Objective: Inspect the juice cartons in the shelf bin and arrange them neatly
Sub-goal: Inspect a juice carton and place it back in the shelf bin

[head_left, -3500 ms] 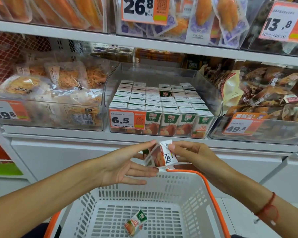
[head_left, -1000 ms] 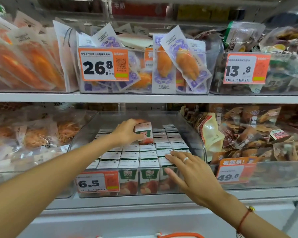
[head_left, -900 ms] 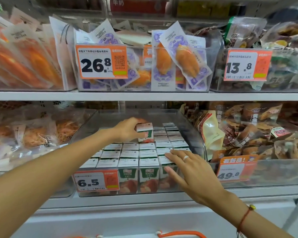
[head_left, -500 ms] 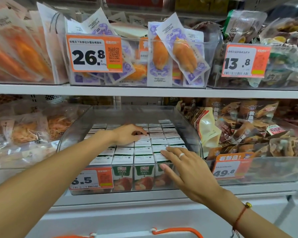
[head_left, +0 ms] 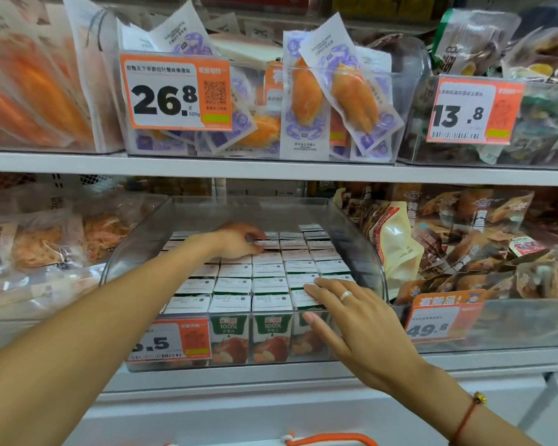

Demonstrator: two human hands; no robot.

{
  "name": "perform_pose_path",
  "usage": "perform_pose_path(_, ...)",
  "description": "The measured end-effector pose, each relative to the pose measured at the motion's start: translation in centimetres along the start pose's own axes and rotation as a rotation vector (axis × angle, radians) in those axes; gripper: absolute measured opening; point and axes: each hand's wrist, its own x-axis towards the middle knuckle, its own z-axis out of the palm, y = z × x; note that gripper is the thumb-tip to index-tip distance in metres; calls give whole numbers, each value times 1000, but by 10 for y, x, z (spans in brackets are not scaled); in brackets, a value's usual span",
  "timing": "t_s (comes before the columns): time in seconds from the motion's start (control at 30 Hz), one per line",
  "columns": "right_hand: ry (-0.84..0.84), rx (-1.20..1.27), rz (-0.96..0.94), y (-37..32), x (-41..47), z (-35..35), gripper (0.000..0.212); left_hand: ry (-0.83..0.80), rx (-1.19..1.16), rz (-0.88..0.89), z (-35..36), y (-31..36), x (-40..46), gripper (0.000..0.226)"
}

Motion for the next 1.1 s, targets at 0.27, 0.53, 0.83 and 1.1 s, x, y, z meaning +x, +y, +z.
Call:
perform_pose_path(0.27, 7, -3, -12, 1, 0, 0, 62, -87, 212, -80, -10, 14, 24, 46)
perform_pose_path(0.53, 16, 5, -11, 1, 0, 0, 62, -61, 132, -50, -3, 4, 20, 54)
perform_pose_path(0.83, 12, 2, -10, 1, 0, -2, 69, 490, -450, 74, -3, 22, -42, 42)
perform_pose_path(1.1, 9, 196, 9, -12, -12, -25, 37, 565, -845, 83, 21, 43, -181, 26)
